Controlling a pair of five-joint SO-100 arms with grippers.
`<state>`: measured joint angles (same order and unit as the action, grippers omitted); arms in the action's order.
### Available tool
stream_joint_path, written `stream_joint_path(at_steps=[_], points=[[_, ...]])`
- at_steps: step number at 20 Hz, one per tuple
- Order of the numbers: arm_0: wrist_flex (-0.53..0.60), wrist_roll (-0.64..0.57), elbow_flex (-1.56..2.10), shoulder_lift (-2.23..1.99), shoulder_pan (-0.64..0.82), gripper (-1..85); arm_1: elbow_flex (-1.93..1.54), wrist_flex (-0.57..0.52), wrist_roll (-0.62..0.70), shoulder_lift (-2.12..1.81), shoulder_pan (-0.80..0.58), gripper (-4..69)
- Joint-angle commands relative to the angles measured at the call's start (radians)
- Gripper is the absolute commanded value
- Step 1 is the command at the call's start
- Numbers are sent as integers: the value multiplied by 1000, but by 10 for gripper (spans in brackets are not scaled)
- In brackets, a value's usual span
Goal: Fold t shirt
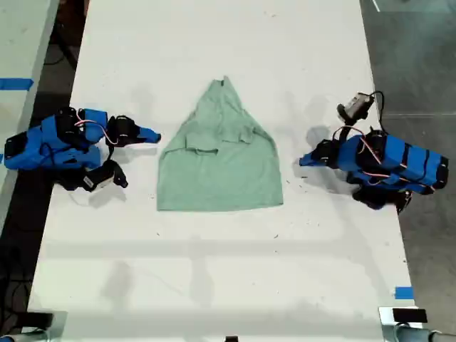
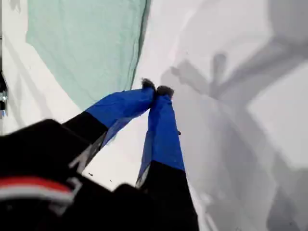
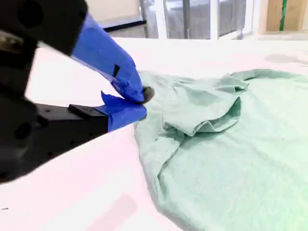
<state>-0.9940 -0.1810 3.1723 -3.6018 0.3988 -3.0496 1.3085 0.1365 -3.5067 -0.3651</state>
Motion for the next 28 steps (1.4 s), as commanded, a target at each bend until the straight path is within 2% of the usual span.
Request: stream_joint_path(at_steps=[1,13,16,18,20,23,28], points=[[14,3,21,-6,9,4,-51,-2,-6,-5,-8,12],[12,6,26,-6,12,5,-49,2,5,-5,-17,12],[12,3,23,-6,9,2,-23,-25,66,-5,-12,13],[12,2,23,-6,8,3,103,5,91,20,0,13],[14,-3,23,-6,14,6,270,-20,103,216,18,13],[14,-3,21,-6,12,6,598,-69,118,787,32,24],[9,-3,20,-6,8,3,1077,-55,104,1516,106,227]])
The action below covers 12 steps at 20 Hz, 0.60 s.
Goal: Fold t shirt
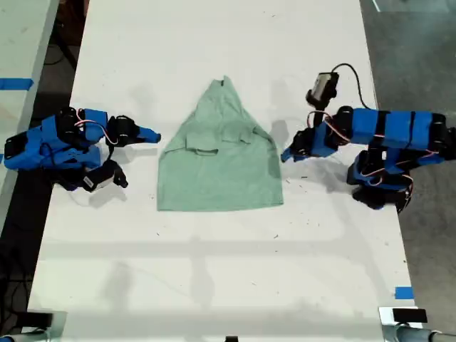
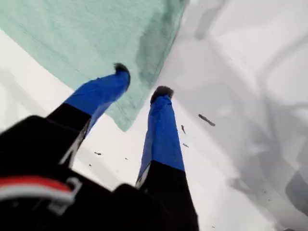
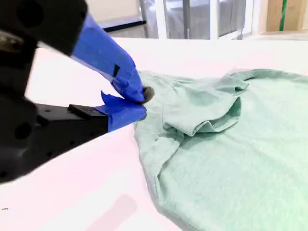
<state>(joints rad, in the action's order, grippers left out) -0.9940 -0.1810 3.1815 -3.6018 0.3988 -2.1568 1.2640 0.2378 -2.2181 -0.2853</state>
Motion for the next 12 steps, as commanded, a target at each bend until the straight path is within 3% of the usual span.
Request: stream_joint_path(at_steps=[1,9,10,12], points=[[9,-3,11,-6,6,3,233,-11,-2,310,32,236],[9,-3,11,-6,5,2,195,-110,-31,500,26,217],[9,-3,11,-6,5,2,186,-121,-29,502,23,189],[8,-5,11,-6,3,2,175,-132,-31,506,14,6]])
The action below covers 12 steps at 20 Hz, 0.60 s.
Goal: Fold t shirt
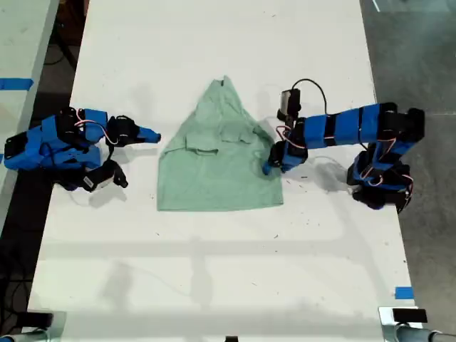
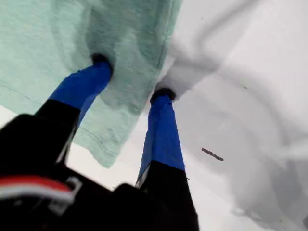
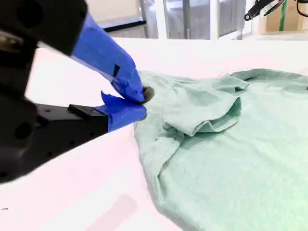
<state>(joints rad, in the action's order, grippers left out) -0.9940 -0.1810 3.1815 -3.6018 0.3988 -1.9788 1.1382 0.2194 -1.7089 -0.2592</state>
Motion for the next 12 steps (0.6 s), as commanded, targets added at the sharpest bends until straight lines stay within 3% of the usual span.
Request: stream_joint_path(at_steps=[1,5,10,12], points=[[8,-5,11,-6,3,1,-6,-8,-14,-3,-17,2],[8,-5,11,-6,3,1,71,67,-9,-6,-14,2],[8,-5,11,-6,3,1,402,342,26,11,23,2],[8,-5,11,-6,3,1,538,379,60,43,54,2]])
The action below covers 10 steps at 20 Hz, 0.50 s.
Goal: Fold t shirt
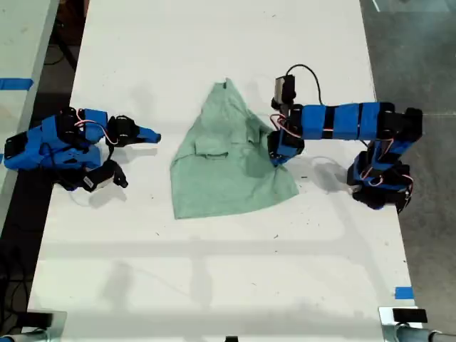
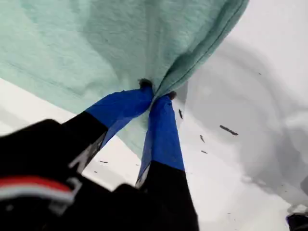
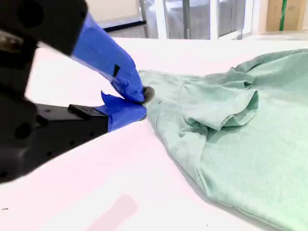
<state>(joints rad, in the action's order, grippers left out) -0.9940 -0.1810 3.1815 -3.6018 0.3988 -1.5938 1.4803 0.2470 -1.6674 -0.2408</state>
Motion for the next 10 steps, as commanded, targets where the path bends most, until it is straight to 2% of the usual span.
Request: stream_joint_path(at_steps=[1,3,6,10], points=[[8,-5,9,-6,3,1,195,6,74,18,48,2],[8,-5,9,-6,3,1,215,-103,129,43,64,2],[8,-5,9,-6,3,1,281,-206,178,149,97,2],[6,-5,9,-6,2,1,403,-290,202,342,127,2]])
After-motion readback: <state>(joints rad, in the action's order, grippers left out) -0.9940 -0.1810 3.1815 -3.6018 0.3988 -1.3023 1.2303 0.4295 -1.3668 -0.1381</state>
